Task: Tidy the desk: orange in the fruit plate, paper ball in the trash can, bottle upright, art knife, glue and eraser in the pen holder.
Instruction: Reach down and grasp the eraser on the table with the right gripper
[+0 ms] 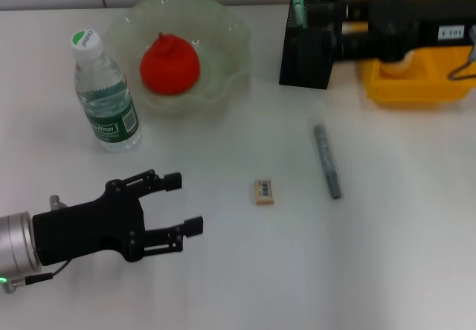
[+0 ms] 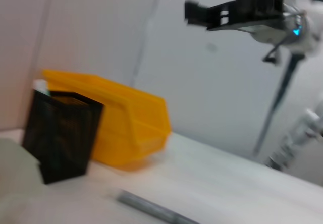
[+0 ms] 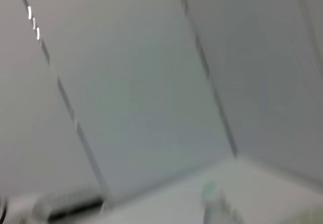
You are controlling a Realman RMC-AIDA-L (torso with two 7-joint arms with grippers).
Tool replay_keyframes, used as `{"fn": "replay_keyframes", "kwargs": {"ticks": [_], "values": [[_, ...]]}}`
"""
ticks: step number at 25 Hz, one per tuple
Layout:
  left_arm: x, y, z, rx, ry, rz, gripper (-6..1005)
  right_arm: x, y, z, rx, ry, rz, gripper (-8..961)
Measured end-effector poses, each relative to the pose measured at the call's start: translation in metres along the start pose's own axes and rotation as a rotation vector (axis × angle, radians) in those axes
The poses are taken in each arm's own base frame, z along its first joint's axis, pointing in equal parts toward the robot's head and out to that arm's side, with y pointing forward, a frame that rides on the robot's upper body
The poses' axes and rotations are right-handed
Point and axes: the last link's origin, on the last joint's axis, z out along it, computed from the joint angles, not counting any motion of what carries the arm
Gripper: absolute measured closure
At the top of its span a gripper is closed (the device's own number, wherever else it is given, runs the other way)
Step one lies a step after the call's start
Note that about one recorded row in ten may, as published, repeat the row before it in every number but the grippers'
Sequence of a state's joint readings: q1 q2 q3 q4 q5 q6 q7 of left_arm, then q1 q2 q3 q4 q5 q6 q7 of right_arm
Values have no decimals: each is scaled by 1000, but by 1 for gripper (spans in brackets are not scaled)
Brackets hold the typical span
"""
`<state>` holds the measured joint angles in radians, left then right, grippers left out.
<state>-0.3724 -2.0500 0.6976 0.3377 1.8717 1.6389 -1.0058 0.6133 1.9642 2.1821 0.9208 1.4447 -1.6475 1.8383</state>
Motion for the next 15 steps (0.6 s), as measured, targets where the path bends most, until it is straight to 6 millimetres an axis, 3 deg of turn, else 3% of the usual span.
{"fn": "replay_keyframes", "kwargs": {"ticks": [1,5,8,15], "values": [[2,2,3,-58,-48,35,152,-4,-1,4,-15,134,26,261],[5,2,2,-93,-78,71,152,-10,-3,15,-7,297,25,260],[10,-1,-1,-111,-99,91,152,-8,-5,38,-3,485,-27,260],[14,-4,-4,-120,-114,123,152,5,1,77,-22,646,-140,261]]}}
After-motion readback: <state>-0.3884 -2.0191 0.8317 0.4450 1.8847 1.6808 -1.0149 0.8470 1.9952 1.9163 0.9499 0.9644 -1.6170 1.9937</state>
